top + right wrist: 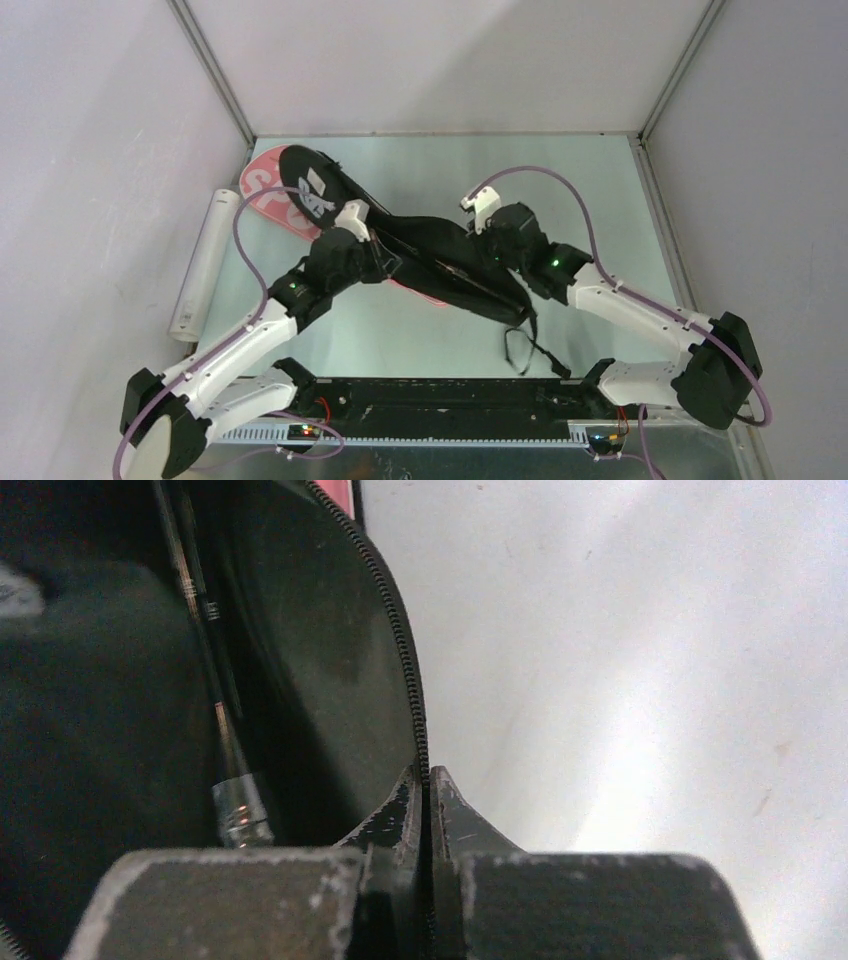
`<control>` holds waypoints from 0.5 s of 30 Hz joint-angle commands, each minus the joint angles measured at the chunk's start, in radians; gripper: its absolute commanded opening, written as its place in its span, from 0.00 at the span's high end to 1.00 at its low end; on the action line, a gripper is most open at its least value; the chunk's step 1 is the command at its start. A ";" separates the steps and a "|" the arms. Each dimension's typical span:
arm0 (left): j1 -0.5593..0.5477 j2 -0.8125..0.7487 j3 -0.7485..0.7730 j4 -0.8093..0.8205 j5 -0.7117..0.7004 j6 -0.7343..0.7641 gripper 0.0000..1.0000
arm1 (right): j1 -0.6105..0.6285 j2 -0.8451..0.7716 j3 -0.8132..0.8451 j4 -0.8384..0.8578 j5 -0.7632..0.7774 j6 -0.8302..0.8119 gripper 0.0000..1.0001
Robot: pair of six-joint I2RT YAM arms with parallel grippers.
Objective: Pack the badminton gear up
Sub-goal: Place the racket in the racket bag.
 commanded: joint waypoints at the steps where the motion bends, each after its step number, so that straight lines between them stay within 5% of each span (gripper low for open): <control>1: -0.109 0.020 0.047 0.074 -0.063 -0.115 0.95 | -0.154 -0.026 0.042 -0.107 -0.227 -0.276 1.00; 4: -0.199 0.091 0.065 0.116 0.001 -0.072 0.84 | -0.266 -0.016 0.015 -0.108 -0.484 -0.487 1.00; 6: -0.224 0.143 0.123 0.055 0.225 0.110 0.59 | -0.349 -0.002 -0.009 -0.109 -0.630 -0.634 1.00; 7: -0.227 0.152 0.146 0.015 0.295 0.223 0.35 | -0.385 0.008 -0.016 -0.110 -0.660 -0.671 1.00; 9: -0.233 0.146 0.200 -0.084 0.278 0.389 0.05 | -0.422 0.007 -0.023 -0.116 -0.724 -0.749 1.00; 15: -0.209 0.009 0.373 -0.174 0.072 0.935 0.00 | -0.497 -0.053 -0.046 -0.164 -0.908 -0.877 1.00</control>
